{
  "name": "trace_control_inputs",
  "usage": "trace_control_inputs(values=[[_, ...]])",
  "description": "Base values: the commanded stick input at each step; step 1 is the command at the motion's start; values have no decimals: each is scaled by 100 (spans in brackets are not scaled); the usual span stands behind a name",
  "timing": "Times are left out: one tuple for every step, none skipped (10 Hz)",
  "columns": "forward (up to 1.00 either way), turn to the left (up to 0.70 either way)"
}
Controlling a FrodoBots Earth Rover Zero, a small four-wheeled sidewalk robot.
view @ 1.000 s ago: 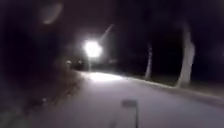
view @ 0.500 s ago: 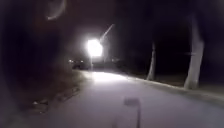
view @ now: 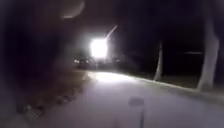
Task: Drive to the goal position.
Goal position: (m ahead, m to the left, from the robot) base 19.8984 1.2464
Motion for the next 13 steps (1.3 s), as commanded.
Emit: trace_control_inputs(values=[[70, 0], [70, 0], [70, 1], [70, 11], [70, 22], [70, 22], [70, 1], [70, 0], [70, 0], [70, 0], [70, 0], [70, 0], [70, 0]])
